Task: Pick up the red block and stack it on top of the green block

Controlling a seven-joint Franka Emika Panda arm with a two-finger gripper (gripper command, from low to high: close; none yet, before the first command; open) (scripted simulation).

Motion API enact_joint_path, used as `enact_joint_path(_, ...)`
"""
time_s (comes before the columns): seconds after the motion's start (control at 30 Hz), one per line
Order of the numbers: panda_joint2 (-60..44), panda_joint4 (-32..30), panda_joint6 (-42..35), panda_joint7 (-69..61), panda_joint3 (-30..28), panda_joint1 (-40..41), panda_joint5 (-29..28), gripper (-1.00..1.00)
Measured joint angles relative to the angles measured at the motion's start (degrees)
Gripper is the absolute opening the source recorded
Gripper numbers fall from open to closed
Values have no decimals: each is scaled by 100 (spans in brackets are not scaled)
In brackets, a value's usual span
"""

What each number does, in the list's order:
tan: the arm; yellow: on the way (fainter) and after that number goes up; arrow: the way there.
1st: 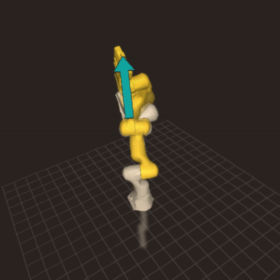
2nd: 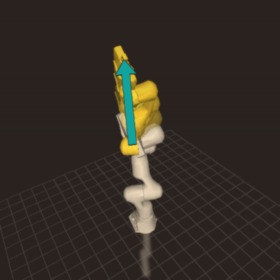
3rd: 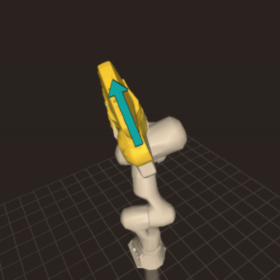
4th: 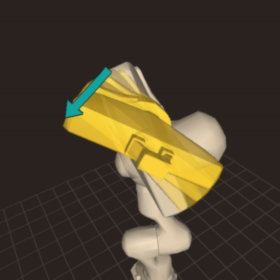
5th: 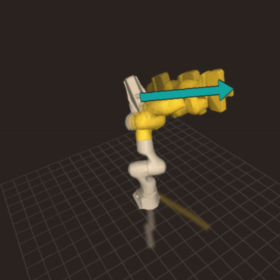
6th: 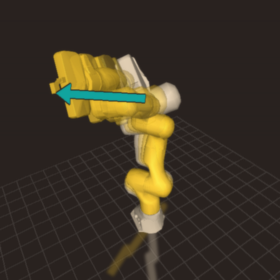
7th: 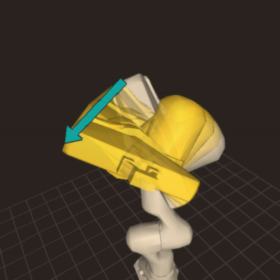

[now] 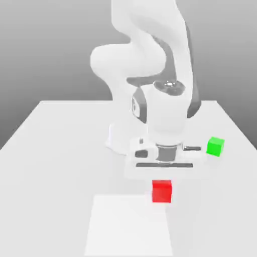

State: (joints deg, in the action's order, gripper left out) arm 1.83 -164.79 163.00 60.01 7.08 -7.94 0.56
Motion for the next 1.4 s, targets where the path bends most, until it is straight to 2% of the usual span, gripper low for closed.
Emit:
enact_joint_path(0.1,323,-48,-259,-20,269,-529,282,-100)
enact_joint_path(0.7,1475,-238,-1098,298,2727,-4287,1967,-100)
enact_joint_path(1.0,1141,-231,-688,559,3052,-4150,1661,-100)
enact_joint_path(1.4,430,-234,-27,1153,3336,-3638,784,-100)
